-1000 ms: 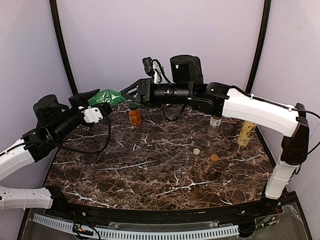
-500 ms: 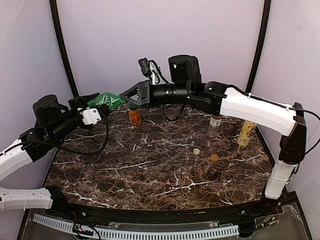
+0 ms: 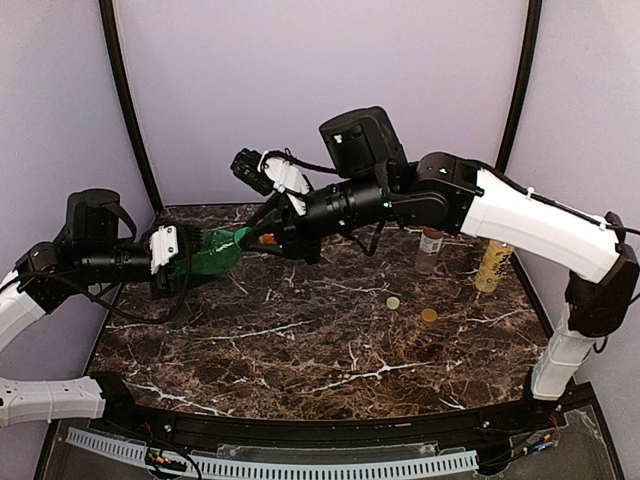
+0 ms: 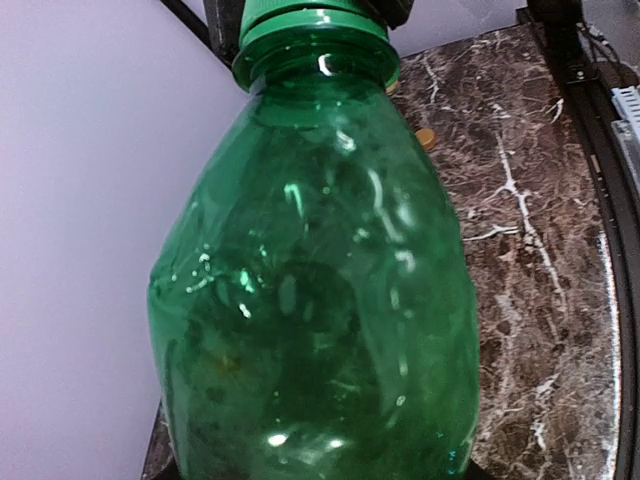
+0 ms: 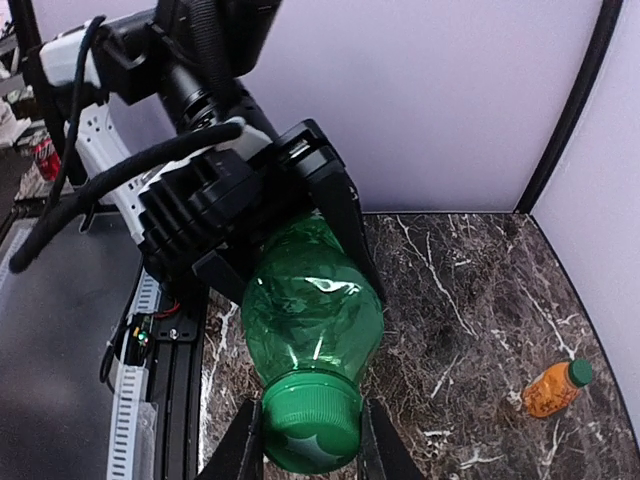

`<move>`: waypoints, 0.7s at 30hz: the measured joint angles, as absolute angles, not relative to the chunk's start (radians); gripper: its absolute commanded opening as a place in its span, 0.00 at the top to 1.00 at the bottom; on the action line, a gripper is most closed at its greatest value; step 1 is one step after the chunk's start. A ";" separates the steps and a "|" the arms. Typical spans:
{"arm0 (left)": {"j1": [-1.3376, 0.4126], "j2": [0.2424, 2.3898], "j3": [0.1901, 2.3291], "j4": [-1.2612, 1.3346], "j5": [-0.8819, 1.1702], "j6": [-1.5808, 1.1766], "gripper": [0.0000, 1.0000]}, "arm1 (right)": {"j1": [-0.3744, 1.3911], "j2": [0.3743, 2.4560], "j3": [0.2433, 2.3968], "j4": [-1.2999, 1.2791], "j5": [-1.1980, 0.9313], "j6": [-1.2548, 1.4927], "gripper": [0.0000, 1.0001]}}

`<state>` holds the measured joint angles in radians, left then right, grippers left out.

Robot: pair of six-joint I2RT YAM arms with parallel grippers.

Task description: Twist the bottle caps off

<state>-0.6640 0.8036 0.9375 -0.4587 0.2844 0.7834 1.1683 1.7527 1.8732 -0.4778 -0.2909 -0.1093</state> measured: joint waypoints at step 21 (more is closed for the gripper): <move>-0.670 0.846 0.963 -0.641 0.625 0.707 0.86 | 1.341 1.696 1.818 -0.599 -0.066 -0.817 0.37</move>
<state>-0.6697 0.8459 0.9634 -0.6415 0.6247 0.7071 1.3411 1.6958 1.8175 -0.5991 -0.0658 -0.8169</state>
